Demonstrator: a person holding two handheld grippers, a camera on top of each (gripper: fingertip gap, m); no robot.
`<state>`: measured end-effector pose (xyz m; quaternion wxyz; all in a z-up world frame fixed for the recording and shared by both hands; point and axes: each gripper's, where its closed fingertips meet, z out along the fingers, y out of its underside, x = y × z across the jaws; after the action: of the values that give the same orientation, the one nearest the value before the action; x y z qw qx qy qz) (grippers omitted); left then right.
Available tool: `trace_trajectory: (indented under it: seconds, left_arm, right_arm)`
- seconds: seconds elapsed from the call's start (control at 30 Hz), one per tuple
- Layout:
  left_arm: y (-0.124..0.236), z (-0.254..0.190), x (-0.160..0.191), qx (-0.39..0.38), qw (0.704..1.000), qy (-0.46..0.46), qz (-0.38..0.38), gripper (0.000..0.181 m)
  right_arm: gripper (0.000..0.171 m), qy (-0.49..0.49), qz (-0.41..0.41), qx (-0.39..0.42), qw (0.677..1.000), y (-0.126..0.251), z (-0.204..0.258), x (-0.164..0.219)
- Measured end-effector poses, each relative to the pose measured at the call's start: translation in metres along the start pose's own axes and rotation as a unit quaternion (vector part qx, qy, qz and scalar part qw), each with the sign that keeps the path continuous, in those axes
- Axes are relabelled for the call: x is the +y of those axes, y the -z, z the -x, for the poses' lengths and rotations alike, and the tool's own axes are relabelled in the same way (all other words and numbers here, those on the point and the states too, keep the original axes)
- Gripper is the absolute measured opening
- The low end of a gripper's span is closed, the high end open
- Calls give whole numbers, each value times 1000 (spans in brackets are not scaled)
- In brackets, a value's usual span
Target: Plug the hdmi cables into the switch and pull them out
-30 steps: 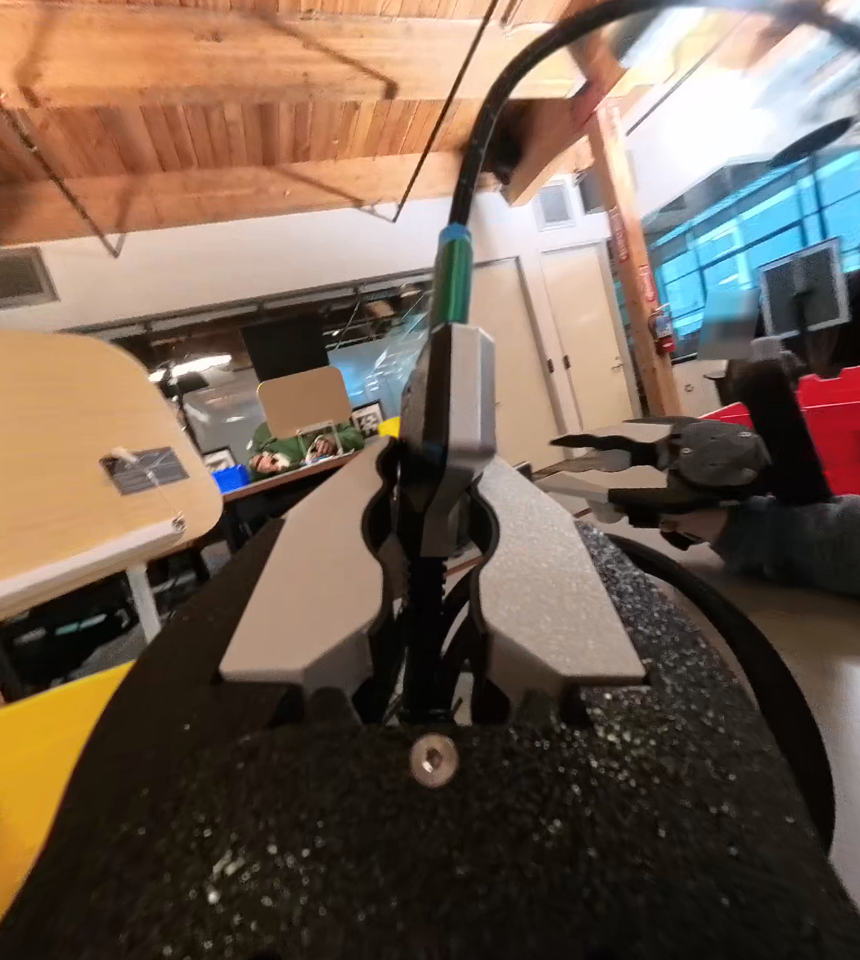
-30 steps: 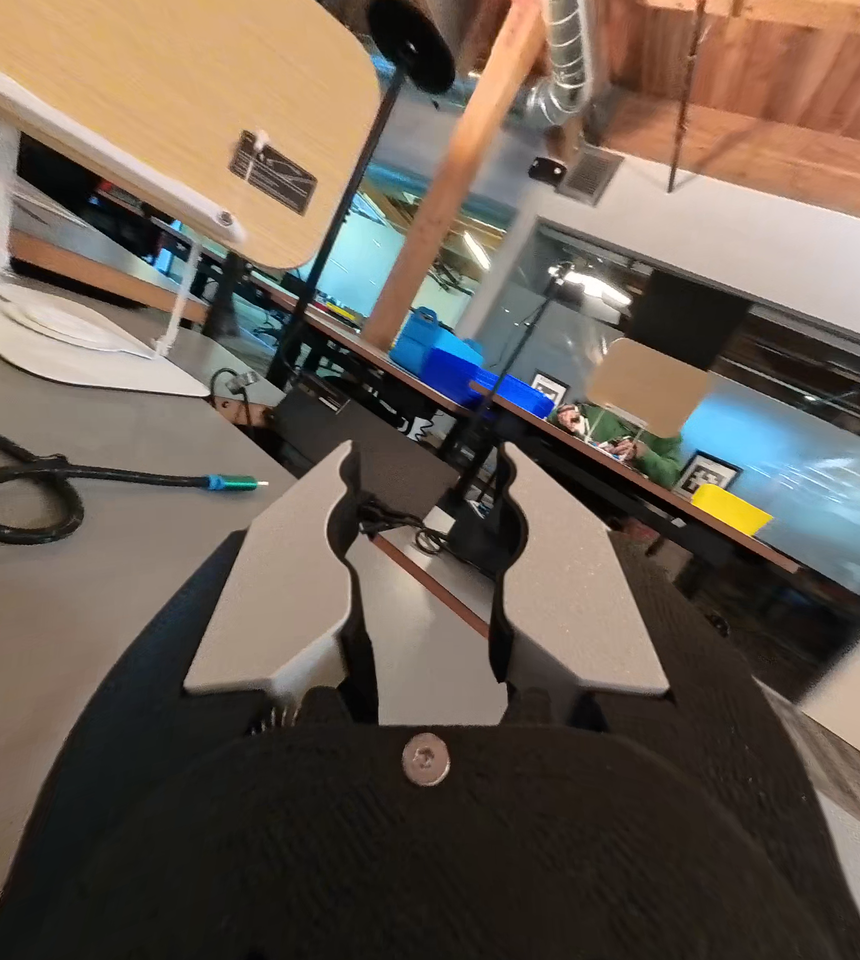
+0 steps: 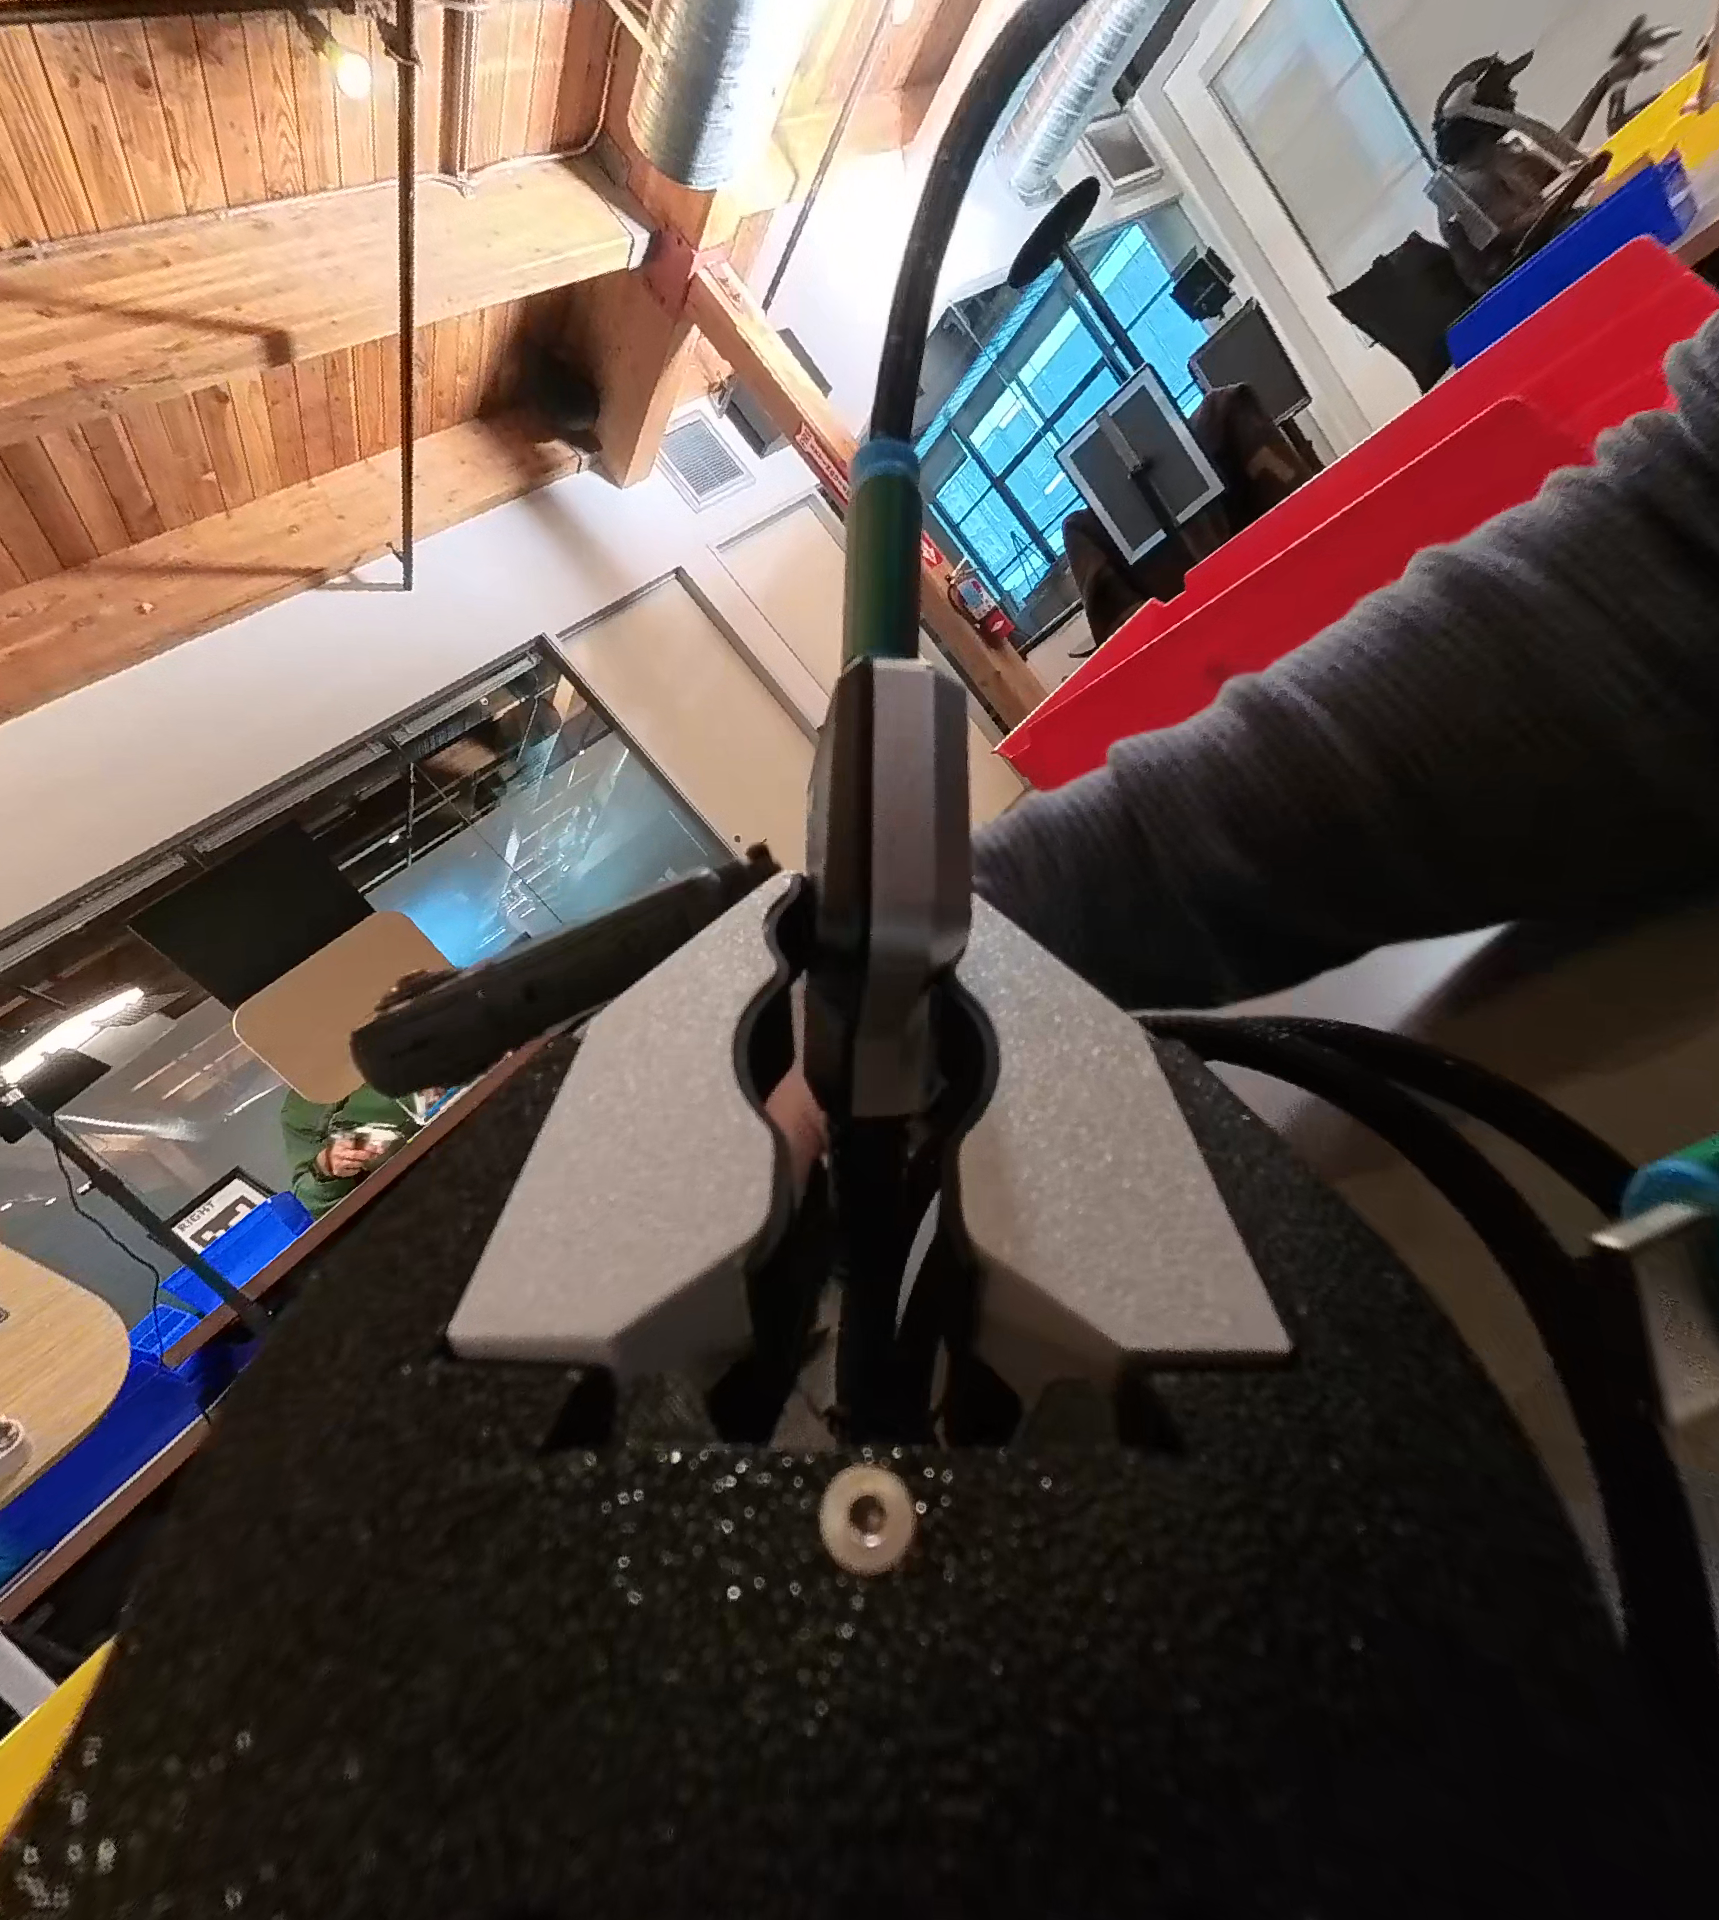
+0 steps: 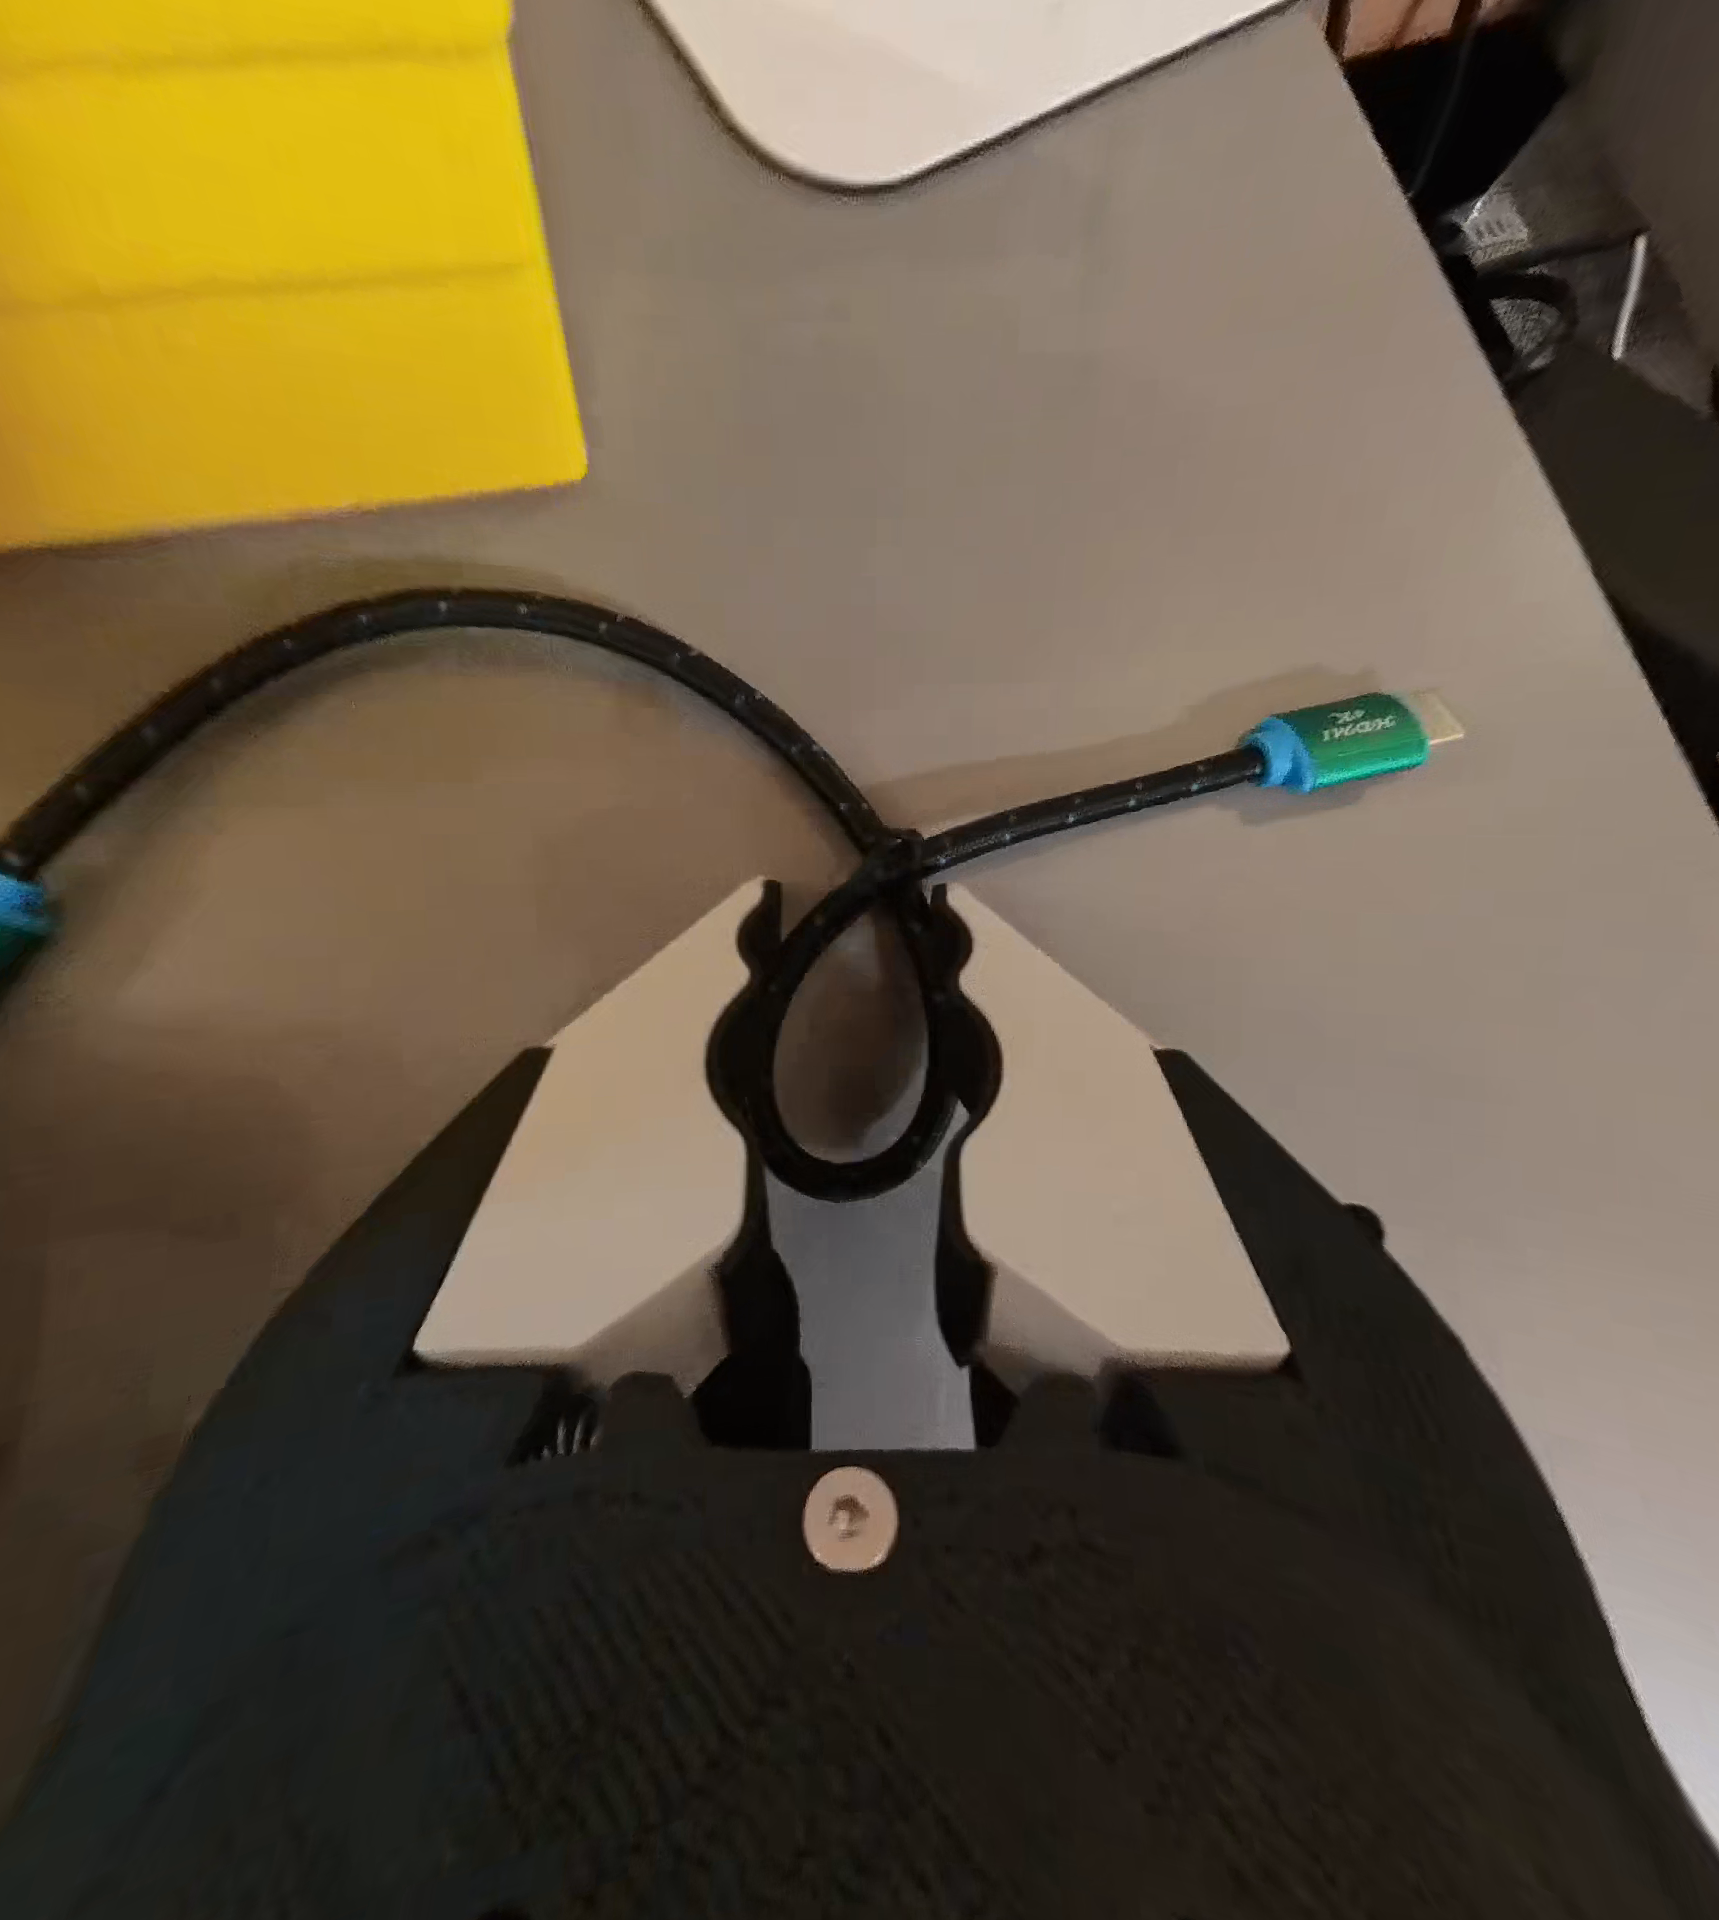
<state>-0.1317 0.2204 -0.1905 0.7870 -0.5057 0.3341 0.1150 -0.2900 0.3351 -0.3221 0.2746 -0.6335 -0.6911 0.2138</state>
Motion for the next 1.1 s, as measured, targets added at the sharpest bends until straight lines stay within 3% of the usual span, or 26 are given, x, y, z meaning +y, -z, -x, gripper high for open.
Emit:
trace_trajectory:
  seconds: [0.17, 0.3, 0.37, 0.47, 0.57, 0.7, 0.9, 1.1]
  left_arm:
    - [1, -4, -2, 7, 1000, -17, -2, 20]
    - [1, -9, -3, 16, 999, -33, -5, 20]
    - [1, -12, -4, 20, 999, -38, -6, 20]
    - [1, -13, -4, 23, 999, -42, -7, 20]
    - [1, -15, -5, 27, 999, -45, -7, 20]
    - [1, -16, -4, 28, 999, -45, -7, 20]
    - [1, -16, -3, 29, 999, -45, -6, 20]
    - [0, -17, -2, 30, 999, -46, -4, 20]
  right_arm:
    - [20, 147, 63, -1, 987, 29, -14, 31]
    - [16, 290, 68, -71, 952, 67, -9, 70]
    - [10, 242, 82, -114, 960, 85, -5, 87]
    - [36, 149, 119, -127, 973, 104, -15, 104]
    - [38, 106, 85, -105, 985, 110, -26, 91]
    - [34, 124, 45, -109, 985, 101, -15, 66]
    - [32, 178, 82, -122, 973, 71, 11, 63]
    - [20, 180, 96, -126, 971, 57, 16, 64]
